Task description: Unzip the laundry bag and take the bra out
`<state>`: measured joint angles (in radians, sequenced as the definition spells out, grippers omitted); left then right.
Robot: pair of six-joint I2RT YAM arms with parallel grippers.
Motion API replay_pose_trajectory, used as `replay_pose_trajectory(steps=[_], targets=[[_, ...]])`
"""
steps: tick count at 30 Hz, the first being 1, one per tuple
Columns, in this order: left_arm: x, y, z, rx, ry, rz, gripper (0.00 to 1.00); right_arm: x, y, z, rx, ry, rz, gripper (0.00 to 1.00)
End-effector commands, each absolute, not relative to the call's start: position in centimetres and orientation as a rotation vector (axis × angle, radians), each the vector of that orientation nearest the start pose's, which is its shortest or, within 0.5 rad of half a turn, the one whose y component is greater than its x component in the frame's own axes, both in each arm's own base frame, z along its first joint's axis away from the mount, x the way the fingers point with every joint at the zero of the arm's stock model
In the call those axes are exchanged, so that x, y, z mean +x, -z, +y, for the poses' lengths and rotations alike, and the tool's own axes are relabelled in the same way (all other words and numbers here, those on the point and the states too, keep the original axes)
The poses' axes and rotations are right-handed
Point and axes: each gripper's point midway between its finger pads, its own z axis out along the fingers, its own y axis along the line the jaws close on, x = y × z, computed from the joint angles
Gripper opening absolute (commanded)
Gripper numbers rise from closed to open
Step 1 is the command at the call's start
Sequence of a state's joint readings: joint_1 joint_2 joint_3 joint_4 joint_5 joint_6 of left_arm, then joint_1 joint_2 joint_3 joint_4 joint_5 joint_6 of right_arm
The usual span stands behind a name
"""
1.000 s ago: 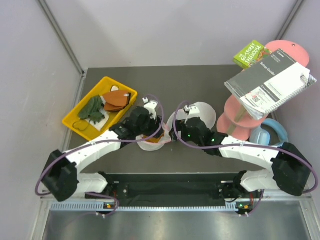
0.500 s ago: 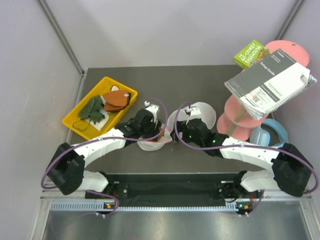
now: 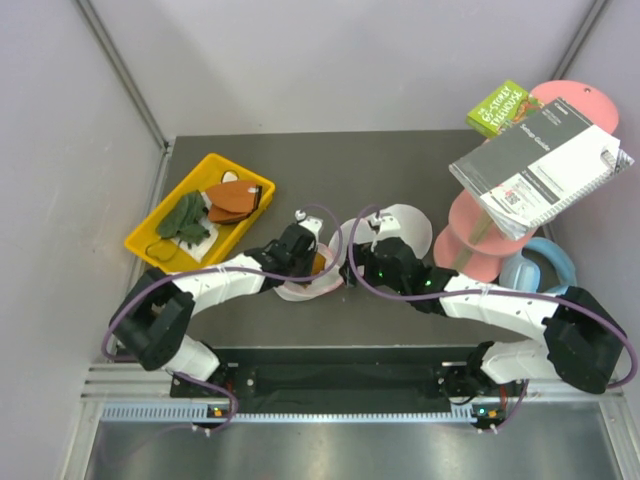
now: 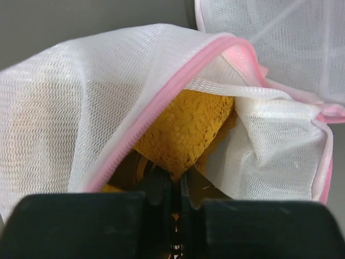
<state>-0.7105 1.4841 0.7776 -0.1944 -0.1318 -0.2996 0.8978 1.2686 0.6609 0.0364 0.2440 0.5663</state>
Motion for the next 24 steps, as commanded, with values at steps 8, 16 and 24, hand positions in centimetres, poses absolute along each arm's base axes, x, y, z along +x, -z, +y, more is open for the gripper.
replay_pose_trajectory(steps=[8,16,24], targets=[[27.0,-10.6,-23.5,0.276,0.501,2.295,0.00,25.0,-12.6,29.9,-0.321,-0.689,2.121,0.88],[25.9,-13.4,-24.8,0.230,0.669,2.237,0.00,25.1,-13.4,31.3,-0.325,-0.762,2.089,0.88],[23.9,-14.3,-26.4,0.309,0.828,2.254,0.00,25.8,-13.6,31.0,-0.264,-0.758,2.066,0.66]])
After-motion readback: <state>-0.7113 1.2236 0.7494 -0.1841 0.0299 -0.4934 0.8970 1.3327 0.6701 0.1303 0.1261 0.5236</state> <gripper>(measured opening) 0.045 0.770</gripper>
